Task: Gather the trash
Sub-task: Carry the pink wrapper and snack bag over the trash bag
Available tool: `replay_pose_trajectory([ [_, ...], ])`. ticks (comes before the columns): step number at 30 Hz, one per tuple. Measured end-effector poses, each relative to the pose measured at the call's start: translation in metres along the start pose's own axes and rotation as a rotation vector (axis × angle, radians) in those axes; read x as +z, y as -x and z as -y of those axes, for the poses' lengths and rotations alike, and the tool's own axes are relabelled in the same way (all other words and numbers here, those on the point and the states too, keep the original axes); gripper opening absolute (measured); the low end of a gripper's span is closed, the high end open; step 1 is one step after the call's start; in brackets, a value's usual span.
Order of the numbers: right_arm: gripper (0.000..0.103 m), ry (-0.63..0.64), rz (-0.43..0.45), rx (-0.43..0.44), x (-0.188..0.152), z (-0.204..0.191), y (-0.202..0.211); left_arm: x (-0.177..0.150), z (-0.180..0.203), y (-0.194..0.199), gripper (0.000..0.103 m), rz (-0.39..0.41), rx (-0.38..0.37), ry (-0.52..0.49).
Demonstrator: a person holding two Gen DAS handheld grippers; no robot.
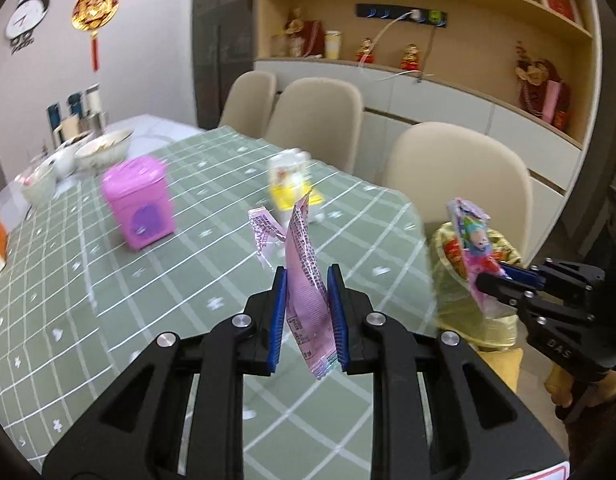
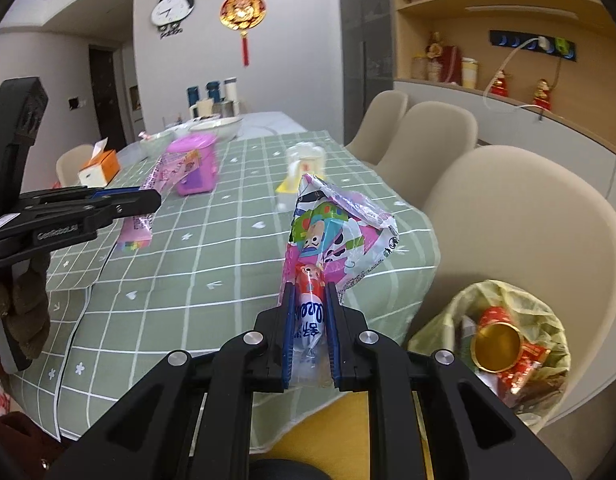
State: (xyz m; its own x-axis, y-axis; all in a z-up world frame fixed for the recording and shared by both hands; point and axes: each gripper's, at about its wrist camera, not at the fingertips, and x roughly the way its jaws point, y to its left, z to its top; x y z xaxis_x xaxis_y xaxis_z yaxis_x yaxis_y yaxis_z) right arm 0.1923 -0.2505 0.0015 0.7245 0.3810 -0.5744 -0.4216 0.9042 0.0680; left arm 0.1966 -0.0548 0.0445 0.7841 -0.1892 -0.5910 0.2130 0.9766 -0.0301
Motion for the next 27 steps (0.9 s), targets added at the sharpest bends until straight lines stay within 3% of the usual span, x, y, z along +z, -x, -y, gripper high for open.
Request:
replay_pose_trajectory([
  [13,0.015,-0.092,0.032,-0.201,-0.020,0.108,0.049,0.030,0.101,-0.046,0.020,0.044,-0.206,-0.049],
  [22,0.015,-0.214,0.022,-0.296,-0.042,0.187,0.054,0.030,0.187,-0.127,0.020,-0.093,-0.364,-0.131],
  [27,0.015,-0.268,0.015,-0.318,-0.053,0.218,0.054,0.025,0.221,-0.171,0.020,-0.176,-0.409,-0.147],
])
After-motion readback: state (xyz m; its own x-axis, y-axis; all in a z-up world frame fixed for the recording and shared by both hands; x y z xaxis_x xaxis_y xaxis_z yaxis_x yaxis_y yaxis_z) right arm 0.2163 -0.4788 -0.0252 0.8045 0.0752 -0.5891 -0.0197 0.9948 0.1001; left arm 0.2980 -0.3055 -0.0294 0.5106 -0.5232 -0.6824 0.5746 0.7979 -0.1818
